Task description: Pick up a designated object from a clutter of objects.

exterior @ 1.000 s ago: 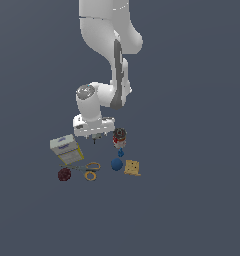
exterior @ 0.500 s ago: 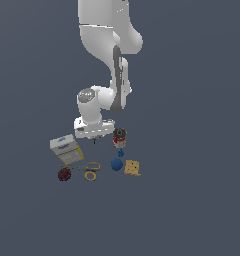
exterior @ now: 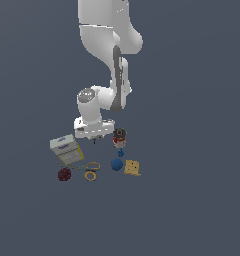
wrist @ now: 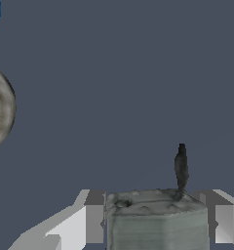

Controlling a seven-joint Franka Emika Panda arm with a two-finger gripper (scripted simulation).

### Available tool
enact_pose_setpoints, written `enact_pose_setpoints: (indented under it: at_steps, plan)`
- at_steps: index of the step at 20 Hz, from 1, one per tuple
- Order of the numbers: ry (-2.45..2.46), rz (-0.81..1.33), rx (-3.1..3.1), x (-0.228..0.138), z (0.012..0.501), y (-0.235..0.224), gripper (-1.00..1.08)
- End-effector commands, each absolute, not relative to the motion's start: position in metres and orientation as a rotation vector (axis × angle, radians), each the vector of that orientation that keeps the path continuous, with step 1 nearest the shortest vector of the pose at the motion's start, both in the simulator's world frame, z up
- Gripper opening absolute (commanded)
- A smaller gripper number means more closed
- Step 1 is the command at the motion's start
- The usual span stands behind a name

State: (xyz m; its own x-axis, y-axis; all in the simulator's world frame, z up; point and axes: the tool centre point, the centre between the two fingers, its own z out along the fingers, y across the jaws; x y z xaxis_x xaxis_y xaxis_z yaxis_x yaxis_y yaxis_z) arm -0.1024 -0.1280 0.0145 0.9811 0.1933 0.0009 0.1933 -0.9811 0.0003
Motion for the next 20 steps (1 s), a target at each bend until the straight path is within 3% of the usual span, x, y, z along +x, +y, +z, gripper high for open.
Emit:
enact_pose_setpoints:
  at_steps: [1,10,20]
  plan:
    - [0.305,0.002,3.126,-0.102,0.016,-0.128,-1.00]
    - [0.305,0.002,3.126,-0.087,0.044,-0.133,-1.00]
    - [0.304,0.000,3.125,-0.052,0.113,-0.146,-1.00]
